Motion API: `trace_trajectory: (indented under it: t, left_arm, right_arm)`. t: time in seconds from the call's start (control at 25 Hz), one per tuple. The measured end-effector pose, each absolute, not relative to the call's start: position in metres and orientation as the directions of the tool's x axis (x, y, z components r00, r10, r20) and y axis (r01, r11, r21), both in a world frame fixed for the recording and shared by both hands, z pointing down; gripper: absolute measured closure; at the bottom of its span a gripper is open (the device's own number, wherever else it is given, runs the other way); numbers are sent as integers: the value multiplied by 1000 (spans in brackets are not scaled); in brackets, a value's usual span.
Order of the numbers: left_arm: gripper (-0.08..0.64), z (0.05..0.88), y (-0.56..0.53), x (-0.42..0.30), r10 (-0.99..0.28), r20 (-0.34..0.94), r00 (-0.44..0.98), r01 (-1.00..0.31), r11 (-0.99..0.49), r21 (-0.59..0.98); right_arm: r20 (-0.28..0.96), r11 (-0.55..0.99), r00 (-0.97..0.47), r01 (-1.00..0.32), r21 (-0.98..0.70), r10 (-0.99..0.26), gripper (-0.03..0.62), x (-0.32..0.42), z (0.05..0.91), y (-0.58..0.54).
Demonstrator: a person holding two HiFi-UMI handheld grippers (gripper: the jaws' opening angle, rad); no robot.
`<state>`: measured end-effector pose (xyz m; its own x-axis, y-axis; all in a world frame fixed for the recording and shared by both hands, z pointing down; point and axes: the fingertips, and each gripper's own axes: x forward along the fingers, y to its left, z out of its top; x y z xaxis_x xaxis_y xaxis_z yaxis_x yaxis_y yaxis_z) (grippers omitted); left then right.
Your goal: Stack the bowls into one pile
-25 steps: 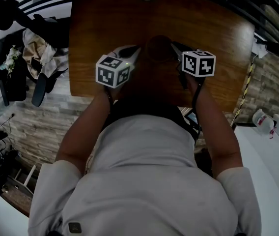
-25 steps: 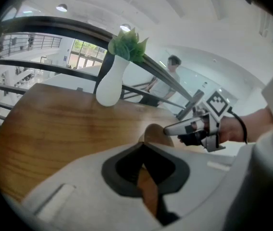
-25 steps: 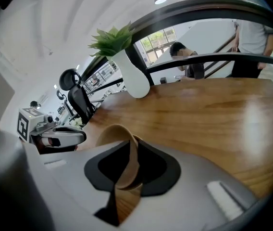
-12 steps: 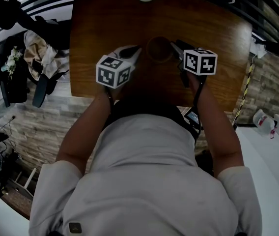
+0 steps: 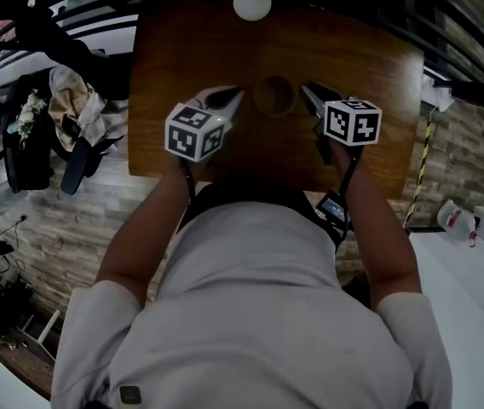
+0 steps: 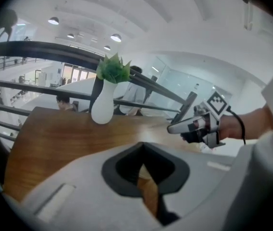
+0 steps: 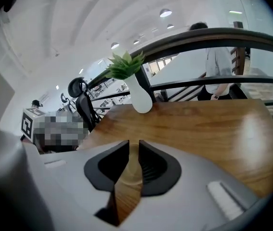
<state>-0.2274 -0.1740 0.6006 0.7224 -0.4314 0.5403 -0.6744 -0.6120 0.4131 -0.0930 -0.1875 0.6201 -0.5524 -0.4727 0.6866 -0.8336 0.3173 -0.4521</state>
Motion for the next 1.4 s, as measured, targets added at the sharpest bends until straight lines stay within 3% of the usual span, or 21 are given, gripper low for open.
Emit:
trace_trajectory:
  t: [0.16,0.8,1.4]
  left_arm:
    - [557,580,-166,-232,-443,523,728,-668,-628,399]
    - [555,522,-123,-239,-451,474,756,-635,-681,365]
    - [557,448,-81,-219,-479,356,802,-585,-752,305]
  right_arm:
    - [669,331,-550,-835,-440,-500,583,-94,598,-175]
    - [600,347,-542,-840,-418,-588,584,-103,533,-120]
    - [428,505,-593,-805,-312,-682,584,-112,448,-63]
